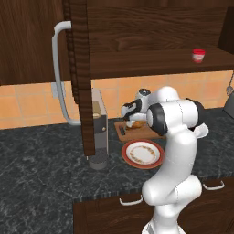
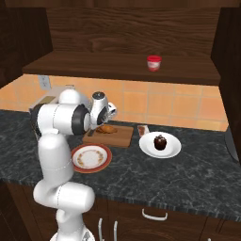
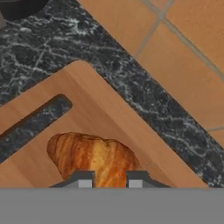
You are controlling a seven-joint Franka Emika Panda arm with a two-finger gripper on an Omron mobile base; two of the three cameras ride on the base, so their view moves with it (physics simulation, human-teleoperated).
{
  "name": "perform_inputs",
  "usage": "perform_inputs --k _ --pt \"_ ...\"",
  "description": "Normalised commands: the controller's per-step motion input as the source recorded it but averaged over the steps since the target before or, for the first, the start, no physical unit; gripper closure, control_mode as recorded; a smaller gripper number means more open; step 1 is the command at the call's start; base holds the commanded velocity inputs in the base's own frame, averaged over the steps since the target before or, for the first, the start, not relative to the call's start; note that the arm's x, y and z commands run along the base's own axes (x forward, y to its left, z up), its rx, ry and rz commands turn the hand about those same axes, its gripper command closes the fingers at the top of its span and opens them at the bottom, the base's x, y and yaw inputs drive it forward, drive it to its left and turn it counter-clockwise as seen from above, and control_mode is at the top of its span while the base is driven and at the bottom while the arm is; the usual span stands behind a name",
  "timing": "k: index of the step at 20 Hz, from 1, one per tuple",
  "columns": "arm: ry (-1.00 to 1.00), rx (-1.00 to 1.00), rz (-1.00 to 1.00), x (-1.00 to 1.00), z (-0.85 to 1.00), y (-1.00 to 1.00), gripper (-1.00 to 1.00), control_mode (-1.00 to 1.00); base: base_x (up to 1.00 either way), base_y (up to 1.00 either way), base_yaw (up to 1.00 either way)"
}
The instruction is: From the different types of pastries on the counter, select a croissant and place it on the cutting board. Then retrieve a jar of jam from the cabinet and place it alongside the croissant on the cutting board.
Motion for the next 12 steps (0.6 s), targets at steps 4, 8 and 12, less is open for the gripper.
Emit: perform_inputs --k 4,8,12 --pt "0.02 -0.10 0.09 -0.04 0.87 0.00 1.00 -1.00 0.00 0.00 0.00" --pt "0.02 -0.02 0.03 -0.18 0.15 0.02 1.00 -1.00 0.00 0.00 0.00" --pt "0.03 0.00 0.05 -0.87 -0.26 0.02 1.00 -1.00 0.00 0.00 0.00"
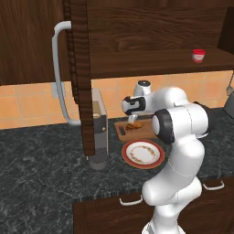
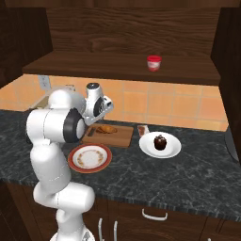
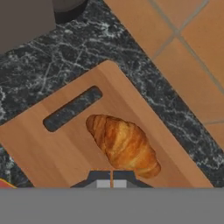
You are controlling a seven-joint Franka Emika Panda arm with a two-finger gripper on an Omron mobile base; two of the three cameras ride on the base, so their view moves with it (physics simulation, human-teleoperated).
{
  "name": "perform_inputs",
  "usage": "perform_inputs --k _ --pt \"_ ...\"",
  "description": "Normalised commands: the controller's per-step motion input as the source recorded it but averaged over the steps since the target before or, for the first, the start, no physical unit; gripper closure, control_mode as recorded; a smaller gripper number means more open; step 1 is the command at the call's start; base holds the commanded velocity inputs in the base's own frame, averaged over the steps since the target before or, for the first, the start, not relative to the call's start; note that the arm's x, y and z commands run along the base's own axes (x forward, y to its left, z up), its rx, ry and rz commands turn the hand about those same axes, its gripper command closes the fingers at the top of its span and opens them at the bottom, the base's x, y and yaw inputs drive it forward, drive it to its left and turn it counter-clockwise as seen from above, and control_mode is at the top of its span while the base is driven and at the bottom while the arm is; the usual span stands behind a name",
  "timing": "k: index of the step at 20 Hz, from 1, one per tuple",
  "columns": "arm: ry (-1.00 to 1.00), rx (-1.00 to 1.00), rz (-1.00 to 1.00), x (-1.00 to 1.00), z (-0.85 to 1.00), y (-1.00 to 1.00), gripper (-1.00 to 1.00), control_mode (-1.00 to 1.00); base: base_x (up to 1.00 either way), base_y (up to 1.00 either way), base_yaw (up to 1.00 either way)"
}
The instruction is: From the different types of pastries on the counter, select a croissant and place it on the cutting board. Then retrieve a jar of jam from the cabinet and place it alongside the croissant on the cutting board.
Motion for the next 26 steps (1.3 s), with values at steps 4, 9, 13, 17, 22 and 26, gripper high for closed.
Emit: perform_inputs --k 4,9,13,17,22,26 --pt "0.04 -0.09 0.07 -0.43 -0.17 0.68 -1.00 -1.00 0.00 0.00 0.00" --pt "0.02 -0.01 -0.01 -0.32 0.19 0.00 -1.00 -1.00 0.00 0.00 0.00" --pt "0.06 0.13 0.00 -0.94 0.71 -0.14 -1.00 -1.00 0.00 0.00 0.00" --pt "0.16 0.09 -0.03 -0.99 0.56 -0.04 -1.00 -1.00 0.00 0.00 0.00" --pt "0.03 -0.01 -0.05 -0.93 1.00 -0.03 -1.00 -1.00 0.00 0.00 0.00" --pt "0.16 0.00 -0.15 -1.00 1.00 -0.24 -1.00 -1.00 0.00 0.00 0.00"
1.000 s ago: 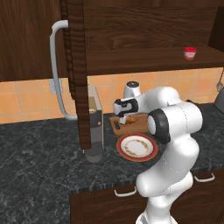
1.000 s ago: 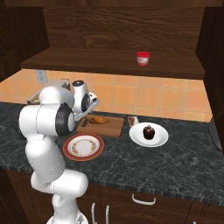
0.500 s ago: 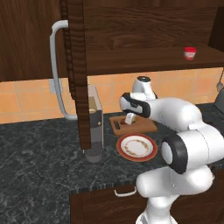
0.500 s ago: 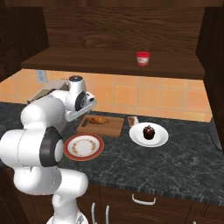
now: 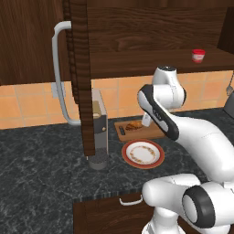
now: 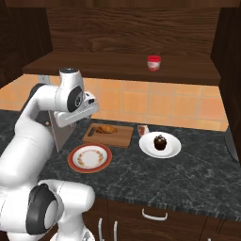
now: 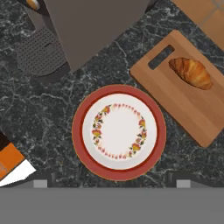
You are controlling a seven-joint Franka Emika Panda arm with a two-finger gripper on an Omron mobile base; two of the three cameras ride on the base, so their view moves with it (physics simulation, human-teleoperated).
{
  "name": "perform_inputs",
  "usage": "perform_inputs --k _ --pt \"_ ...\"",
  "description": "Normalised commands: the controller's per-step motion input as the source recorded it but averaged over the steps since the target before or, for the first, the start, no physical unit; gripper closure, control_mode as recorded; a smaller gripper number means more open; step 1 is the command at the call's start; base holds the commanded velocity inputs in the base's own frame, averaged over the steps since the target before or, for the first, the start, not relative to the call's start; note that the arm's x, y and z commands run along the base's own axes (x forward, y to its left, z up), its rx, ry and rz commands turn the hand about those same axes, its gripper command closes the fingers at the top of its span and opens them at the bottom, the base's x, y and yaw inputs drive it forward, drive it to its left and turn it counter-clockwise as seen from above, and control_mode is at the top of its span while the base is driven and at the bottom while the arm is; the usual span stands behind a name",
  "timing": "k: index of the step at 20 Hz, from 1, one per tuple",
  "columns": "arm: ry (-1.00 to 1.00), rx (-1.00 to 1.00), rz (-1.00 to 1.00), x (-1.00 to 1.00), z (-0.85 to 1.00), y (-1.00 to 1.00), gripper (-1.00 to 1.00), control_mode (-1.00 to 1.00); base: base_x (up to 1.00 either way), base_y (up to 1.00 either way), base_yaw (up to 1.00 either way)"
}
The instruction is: From the different types of pastries on the counter, select a croissant and place it on the cutting board. Then retrieve a jar of jam from the cabinet and place it alongside the croissant on the cutting board.
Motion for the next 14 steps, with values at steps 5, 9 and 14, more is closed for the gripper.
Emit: perform_inputs --k 5,9,14 --pt "0.12 0.00 -0.19 -0.86 0.99 -0.30 -1.00 -1.00 0.00 0.00 0.00" --pt "-0.11 -0.03 -0.05 -0.09 0.05 -0.03 -1.00 -1.00 0.00 0.00 0.00" --pt "-0.50 -0.29 -0.23 0.00 0.61 0.00 -1.00 -1.00 0.00 0.00 0.00"
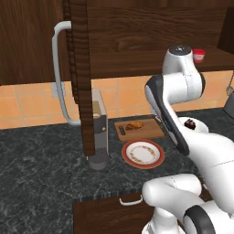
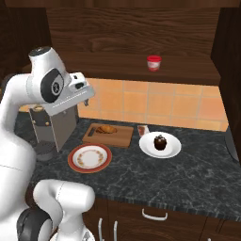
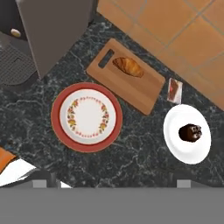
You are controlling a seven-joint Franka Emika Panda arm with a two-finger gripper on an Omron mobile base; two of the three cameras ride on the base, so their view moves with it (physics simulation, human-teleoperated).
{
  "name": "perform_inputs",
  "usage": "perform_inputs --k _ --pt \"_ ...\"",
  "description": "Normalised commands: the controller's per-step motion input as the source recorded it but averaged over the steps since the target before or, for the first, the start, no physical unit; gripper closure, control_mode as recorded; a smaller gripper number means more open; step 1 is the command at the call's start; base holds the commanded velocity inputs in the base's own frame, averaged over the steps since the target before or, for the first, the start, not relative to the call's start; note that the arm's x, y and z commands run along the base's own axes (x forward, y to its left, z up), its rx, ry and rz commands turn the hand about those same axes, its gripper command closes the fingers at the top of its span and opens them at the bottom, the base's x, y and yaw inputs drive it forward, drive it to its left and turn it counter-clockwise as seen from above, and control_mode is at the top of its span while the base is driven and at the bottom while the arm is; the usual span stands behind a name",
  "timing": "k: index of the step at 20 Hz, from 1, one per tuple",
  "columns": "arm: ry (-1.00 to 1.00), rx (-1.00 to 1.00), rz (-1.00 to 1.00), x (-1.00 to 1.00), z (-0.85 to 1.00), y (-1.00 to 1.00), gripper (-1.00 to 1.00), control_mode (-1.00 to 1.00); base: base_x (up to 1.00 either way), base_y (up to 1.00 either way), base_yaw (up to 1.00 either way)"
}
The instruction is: From the different types of pastries on the counter, select a croissant and place it on the cutting board. Then retrieve a jar of jam from the cabinet and place it alongside the croissant on the cutting board.
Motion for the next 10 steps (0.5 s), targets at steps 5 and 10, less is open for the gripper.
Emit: perform_inputs --k 5,10 --pt "-0.52 -0.27 -0.27 -0.03 0.63 0.00 -1.00 -1.00 0.00 0.00 0.00" --pt "-0.07 0.07 -0.01 -0.08 0.07 -0.16 -1.00 -1.00 0.00 0.00 0.00"
